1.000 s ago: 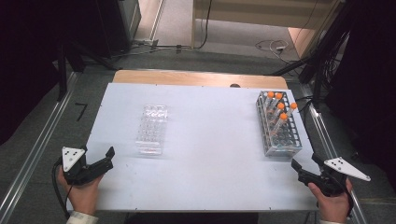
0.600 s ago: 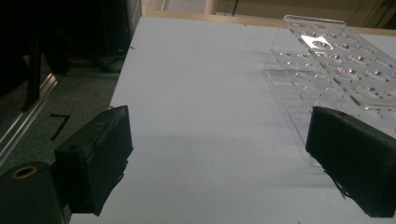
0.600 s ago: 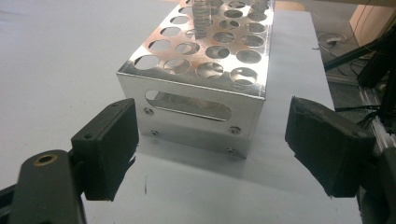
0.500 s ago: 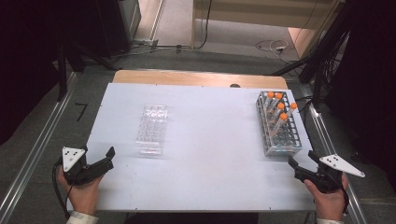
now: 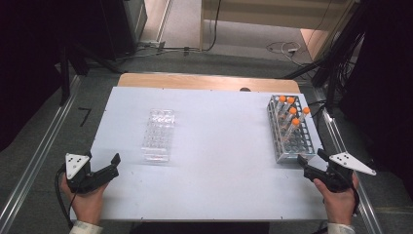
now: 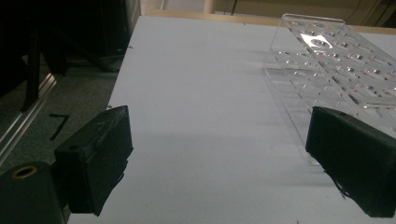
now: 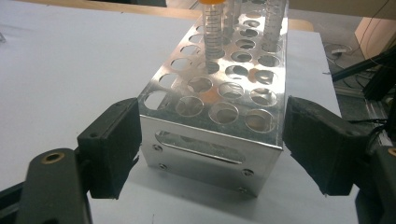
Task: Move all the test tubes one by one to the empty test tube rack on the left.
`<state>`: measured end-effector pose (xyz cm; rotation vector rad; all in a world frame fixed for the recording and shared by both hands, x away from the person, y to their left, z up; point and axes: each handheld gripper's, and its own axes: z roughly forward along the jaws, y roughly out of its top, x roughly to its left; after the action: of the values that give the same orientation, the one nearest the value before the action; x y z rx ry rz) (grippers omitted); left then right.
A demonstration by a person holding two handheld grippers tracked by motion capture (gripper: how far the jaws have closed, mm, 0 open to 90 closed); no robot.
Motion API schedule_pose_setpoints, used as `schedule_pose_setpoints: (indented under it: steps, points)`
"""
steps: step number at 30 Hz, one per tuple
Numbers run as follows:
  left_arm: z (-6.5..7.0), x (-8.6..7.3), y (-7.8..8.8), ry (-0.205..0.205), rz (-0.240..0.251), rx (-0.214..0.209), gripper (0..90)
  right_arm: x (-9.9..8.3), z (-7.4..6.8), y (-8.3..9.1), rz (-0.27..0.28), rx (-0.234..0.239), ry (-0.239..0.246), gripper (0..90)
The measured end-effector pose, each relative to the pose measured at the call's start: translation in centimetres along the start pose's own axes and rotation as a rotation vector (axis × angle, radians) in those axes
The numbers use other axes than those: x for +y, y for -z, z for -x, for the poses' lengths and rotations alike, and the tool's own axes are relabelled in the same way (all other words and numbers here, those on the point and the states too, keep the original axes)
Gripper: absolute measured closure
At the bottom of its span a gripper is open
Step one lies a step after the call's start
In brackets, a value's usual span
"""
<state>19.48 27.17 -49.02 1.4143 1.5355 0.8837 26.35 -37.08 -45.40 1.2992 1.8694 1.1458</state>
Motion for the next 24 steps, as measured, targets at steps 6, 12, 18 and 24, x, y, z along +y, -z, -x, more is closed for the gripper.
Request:
schedule_pose_setpoints:
  steps: [6,12,18,24]
  points:
    - [0.1,0.0,0.0,-0.001,-0.001,-0.001,7.3,0.9,-0.1,-0.8,0.008,0.009,0.007,19.5]
    - [0.1,0.0,-0.1,0.0,-0.003,-0.002,7.3,1.8,-0.4,-2.4,0.006,0.008,0.023,22.1]
    - [0.1,0.0,-0.1,0.002,-0.003,-0.003,7.3,3.0,0.0,-4.4,-0.019,-0.048,0.007,32.2]
    - [0.1,0.0,-0.1,0.006,-0.006,-0.005,7.3,3.9,0.4,-6.2,-0.029,-0.047,-0.006,43.0]
